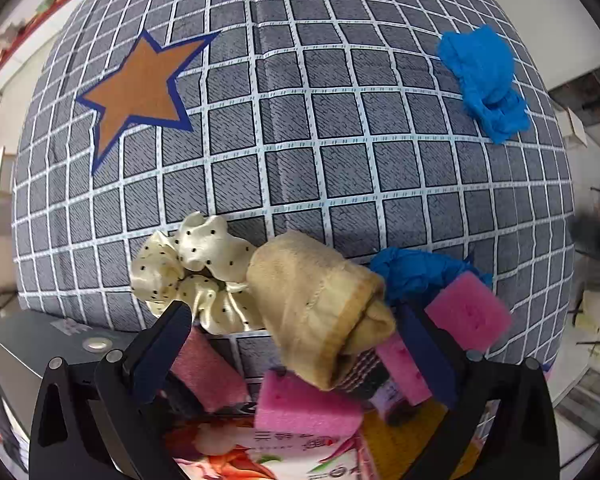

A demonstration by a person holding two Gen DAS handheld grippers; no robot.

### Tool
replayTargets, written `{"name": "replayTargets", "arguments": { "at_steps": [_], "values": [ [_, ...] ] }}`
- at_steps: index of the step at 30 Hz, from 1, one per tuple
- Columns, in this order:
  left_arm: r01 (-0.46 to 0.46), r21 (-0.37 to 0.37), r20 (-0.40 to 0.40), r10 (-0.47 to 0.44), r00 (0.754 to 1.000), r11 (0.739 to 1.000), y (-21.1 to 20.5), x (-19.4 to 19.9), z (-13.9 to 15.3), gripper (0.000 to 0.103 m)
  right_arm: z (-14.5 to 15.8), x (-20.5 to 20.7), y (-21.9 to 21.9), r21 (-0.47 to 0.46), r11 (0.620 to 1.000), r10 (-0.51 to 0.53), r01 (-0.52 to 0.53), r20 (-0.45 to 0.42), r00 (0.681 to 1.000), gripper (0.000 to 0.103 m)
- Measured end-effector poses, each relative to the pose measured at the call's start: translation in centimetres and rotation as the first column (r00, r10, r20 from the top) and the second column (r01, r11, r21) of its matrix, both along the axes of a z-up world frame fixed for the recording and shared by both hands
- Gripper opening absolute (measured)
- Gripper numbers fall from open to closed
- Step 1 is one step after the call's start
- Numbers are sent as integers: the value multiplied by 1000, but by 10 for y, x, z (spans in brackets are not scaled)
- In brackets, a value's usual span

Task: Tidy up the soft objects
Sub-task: 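Grasp the blue cloth with the right tool while the left tool grasps the beige sock, then carry the blue cloth and beige sock over the white box with both tools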

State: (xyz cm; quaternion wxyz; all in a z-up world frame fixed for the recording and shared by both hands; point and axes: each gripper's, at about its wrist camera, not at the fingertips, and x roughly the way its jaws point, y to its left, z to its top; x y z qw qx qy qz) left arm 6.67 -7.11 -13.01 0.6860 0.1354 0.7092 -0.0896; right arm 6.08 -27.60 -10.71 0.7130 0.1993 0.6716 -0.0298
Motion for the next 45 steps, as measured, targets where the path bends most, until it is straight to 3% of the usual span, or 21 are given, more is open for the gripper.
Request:
{"name": "replayTargets", "arguments": {
  "at_steps": [3,7,12,16,22,24,26,27,28,29,31,32,38,45],
  "values": [
    [-36,4,-16,36,999,999,-3,4,-6,103,-11,30,-4,-78,997,-9,11,23,1000,103],
    [-60,28,-21,61,998,998,-13,11,-14,100,-33,65,-5,-86,996,-9,10,21,1000,103],
    [-105,61,-66,109,992,993,-21,25,-30,91,-60,101,8,-138,987,86,-84,7,996,103],
    [-103,67,-108,110,988,992,-23,29,-42,77,-82,110,12,-146,980,136,-136,-14,991,103],
    [-108,60,-110,114,987,992,-29,22,-60,76,-91,104,4,-155,979,131,-133,-21,991,103],
    [-106,53,-105,111,988,993,-23,22,-57,70,-92,97,2,-159,977,142,-142,-11,990,103],
    [-98,45,-103,102,989,994,-20,28,-57,52,-93,98,3,-154,973,168,-170,-27,985,103],
    [-95,45,-100,99,990,995,-20,29,-55,50,-94,97,3,-147,973,174,-177,-34,984,103],
    [-91,41,-91,94,991,995,-20,30,-50,44,-93,96,2,-137,975,170,-173,-31,985,101],
    [-88,38,-81,91,993,995,-21,31,-37,40,-91,99,5,-139,977,163,-164,-23,986,90],
    [-83,34,-56,85,995,996,-22,31,-28,40,-75,100,4,-165,974,160,-154,20,987,56],
    [-79,30,-39,81,996,996,-22,32,-23,40,-69,100,3,-162,974,164,-157,34,986,33],
    [-62,-7,62,62,996,998,-21,36,19,40,-45,86,-23,-56,994,103,-99,86,991,33],
    [-61,-25,117,63,991,998,-14,32,56,40,-13,51,-49,21,999,29,-31,110,994,33]
  ]
}}
